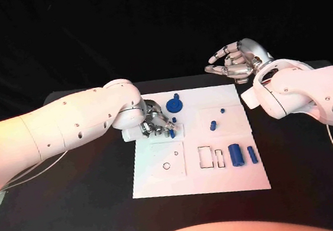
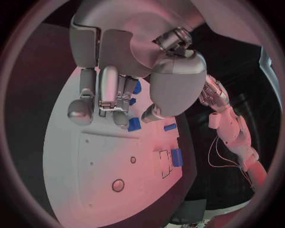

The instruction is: Assemble the parts on the task board

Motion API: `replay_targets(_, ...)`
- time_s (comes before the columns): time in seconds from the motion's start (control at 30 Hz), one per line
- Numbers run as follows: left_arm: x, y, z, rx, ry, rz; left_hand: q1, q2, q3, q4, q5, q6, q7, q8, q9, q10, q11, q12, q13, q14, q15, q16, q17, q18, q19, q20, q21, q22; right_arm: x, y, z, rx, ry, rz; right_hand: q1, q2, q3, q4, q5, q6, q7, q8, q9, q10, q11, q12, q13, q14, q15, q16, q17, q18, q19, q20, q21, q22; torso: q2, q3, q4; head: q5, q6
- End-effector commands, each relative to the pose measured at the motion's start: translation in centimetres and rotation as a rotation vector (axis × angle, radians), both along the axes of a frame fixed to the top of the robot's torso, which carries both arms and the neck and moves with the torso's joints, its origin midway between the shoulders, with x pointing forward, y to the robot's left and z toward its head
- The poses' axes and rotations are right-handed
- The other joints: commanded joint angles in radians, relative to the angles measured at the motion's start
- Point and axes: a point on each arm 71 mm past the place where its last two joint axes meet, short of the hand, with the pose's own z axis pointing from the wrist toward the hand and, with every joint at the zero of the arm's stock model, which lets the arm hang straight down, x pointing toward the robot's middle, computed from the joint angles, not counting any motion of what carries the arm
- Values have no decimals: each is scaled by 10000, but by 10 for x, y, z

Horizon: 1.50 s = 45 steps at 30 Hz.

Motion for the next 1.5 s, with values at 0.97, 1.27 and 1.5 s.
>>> replay_targets(0.97,-1,0,1,-532,-120,472,1838,-275,3751,-2904,133,-174,79,233,728,73,-23,-313,-118,347,27,-16,932,-29,-26,-24,135,249,-2,5,-4,-169,139,348,111,41,-56,28,24,-73,-12,-41,-12,-62,-24,-55,-22,489,55,-74,509,198,24,83,-73,718,19,-3,2,3,-13)
replay_targets(1.27,-1,7,14,-910,-782,671,1514,-693,4158,-3190,1673,254,2,272,867,767,-107,92,511,535,-48,117,1287,-95,221,-69,491,773,-2,1,-5,-177,127,265,108,41,-61,34,23,-74,-11,-40,-13,-65,-23,-61,-28,491,55,-70,518,199,23,83,-80,713,3,-2,7,-11,-26)
replay_targets(1.5,2,10,28,-923,-1668,586,1424,-921,4227,-3233,2419,524,-86,212,889,1109,-193,219,777,659,-127,211,1562,-123,315,-142,615,960,-2,-2,-6,-183,133,197,94,41,-73,48,22,-79,-9,-41,-15,-65,-21,-62,-31,489,56,-80,507,195,31,83,-64,723,5,1,8,-6,-21)
